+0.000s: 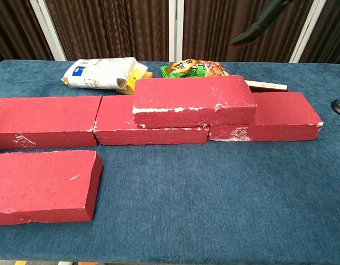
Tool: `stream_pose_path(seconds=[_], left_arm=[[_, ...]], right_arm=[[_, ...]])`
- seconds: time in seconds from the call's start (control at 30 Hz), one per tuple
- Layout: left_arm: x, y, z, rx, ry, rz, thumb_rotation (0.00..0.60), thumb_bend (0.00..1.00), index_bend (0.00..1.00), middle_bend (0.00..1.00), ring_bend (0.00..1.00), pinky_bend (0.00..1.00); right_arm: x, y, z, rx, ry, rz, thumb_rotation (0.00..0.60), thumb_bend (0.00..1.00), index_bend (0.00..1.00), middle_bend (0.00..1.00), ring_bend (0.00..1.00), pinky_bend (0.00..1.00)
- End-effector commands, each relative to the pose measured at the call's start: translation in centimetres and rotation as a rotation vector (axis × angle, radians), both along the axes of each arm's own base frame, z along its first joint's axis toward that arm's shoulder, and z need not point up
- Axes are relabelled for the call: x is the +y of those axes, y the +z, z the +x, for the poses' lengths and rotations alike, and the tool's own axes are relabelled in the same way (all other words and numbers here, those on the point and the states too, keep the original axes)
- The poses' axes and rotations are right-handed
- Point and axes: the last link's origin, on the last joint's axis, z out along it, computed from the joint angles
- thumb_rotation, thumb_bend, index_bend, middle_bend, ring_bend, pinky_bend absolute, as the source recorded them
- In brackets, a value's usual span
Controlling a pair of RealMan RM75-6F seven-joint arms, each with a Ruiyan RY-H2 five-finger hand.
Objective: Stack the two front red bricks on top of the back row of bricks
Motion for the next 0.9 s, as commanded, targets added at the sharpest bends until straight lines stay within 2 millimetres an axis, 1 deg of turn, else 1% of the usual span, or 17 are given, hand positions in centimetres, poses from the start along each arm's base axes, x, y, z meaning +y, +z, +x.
stream_pose_path(seconds=[0.03, 0.17, 0.27, 0.47, 0.63, 0.73, 0.9], left_arm=[[-0.5, -1.4, 0.9, -0.043, 0.024, -0.053, 0.600, 0.00, 0.00, 0.00, 0.00, 0.00], [-1.1, -2.6, 1.3, -0.045, 0.049, -0.125, 0.600, 0.00, 0.00, 0.00, 0.00, 0.00], [-1.5, -3.3, 1.9, -0.055, 0.063, -0.189, 0.600, 0.00, 0.00, 0.00, 0.00, 0.00], [-1.3, -4.6, 2.8, -0.040, 0.045, -0.263, 0.600, 0.00, 0.00, 0.00, 0.00, 0.00], [-0.4, -6.5, 3.5, -0.023, 0.018, -0.275, 0.600, 0.00, 0.00, 0.00, 0.00, 0.00], [0.1, -7.0, 3.8, -0.017, 0.012, -0.263, 0.600, 0.00, 0.00, 0.00, 0.00, 0.00], [0.4, -7.6, 4.2, 0.010, 0.013, -0.286, 0.600, 0.00, 0.00, 0.00, 0.00, 0.00]], right_arm=[[0.1, 0.9, -1.1, -0.023, -0.021, -0.012, 0.600, 0.00, 0.00, 0.00, 0.00, 0.00], [-0.1, 1.1, -2.5, -0.030, -0.048, -0.003, 0.600, 0.00, 0.00, 0.00, 0.00, 0.00], [-0.3, 1.3, -3.2, -0.034, -0.059, -0.007, 0.600, 0.00, 0.00, 0.00, 0.00, 0.00], [0.0, 1.6, -4.2, -0.038, -0.070, -0.011, 0.600, 0.00, 0.00, 0.00, 0.00, 0.00], [0.2, 2.0, -4.5, -0.047, -0.071, -0.016, 0.600, 0.00, 0.00, 0.00, 0.00, 0.00], [0.2, 2.3, -4.4, -0.051, -0.066, -0.017, 0.600, 0.00, 0.00, 0.00, 0.00, 0.00], [0.3, 2.4, -4.4, -0.056, -0.061, -0.019, 0.600, 0.00, 0.00, 0.00, 0.00, 0.00]])
